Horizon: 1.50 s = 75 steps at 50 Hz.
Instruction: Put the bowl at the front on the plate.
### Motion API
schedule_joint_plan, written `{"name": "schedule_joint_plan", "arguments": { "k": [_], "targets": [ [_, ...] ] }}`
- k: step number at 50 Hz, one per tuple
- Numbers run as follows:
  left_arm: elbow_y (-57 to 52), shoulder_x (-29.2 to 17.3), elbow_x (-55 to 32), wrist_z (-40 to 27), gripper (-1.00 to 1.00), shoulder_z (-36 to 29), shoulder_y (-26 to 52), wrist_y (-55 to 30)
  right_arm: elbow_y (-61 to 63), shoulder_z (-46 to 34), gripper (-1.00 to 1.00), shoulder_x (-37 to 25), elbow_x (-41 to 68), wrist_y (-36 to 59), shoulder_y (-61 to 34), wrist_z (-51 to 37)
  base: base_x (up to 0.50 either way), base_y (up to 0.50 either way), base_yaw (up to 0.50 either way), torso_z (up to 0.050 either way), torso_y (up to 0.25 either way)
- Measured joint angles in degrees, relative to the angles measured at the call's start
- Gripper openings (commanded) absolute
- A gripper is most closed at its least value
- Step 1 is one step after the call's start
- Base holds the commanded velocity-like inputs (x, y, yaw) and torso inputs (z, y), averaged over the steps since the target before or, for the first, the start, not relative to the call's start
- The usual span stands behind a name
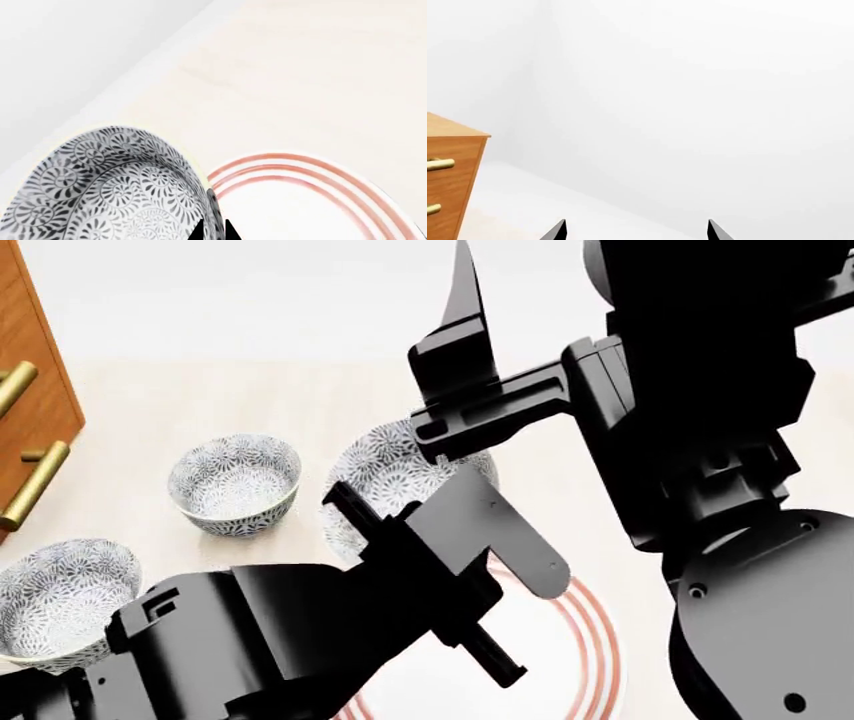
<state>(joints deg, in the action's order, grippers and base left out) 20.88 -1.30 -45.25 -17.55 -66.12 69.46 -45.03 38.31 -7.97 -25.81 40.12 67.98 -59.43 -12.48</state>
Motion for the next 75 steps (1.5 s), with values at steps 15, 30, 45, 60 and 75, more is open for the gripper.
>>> {"name": "schedule_joint_plan", "arguments": {
  "k": [15, 30, 45, 60, 75],
  "targets": [
    [6.0, 1.0, -12.3, -2.2, -1.0, -15.5, 5.5, 7.6, 0.8, 0.5, 1.0, -0.3, 0.7, 0.0, 0.6, -0.5, 0.0, 0.0, 0.0, 0.001, 0.001],
    [8.6, 1.2, -16.1, -1.5, -1.0, -21.3, 7.2, 9.2, 0.4, -0.1, 1.0, -0.6, 0.5, -1.3, 1.5, -0.3, 0.0, 0.0, 0.0, 0.0, 0.0],
    [9.0, 1.2, -15.6, 0.0, -1.0, -22.6, 6.5, 9.1, -0.4, -0.8, 1.0, -0.8, 0.2, -2.5, 1.9, -0.1, 0.0, 0.0, 0.0, 0.0, 0.001],
    [7.9, 1.2, -15.0, 0.5, -1.0, -22.8, 5.4, 8.9, -0.9, -1.1, 1.0, -1.0, 0.2, -3.4, 2.3, 0.0, 0.0, 0.0, 0.0, 0.0, 0.001],
    [6.1, 1.2, -14.2, 0.6, -1.0, -22.9, 4.2, 8.8, -0.9, -0.9, 1.0, -1.3, 0.5, -4.2, 3.1, -0.1, 0.0, 0.0, 0.0, 0.0, 0.001]
  ]
}}
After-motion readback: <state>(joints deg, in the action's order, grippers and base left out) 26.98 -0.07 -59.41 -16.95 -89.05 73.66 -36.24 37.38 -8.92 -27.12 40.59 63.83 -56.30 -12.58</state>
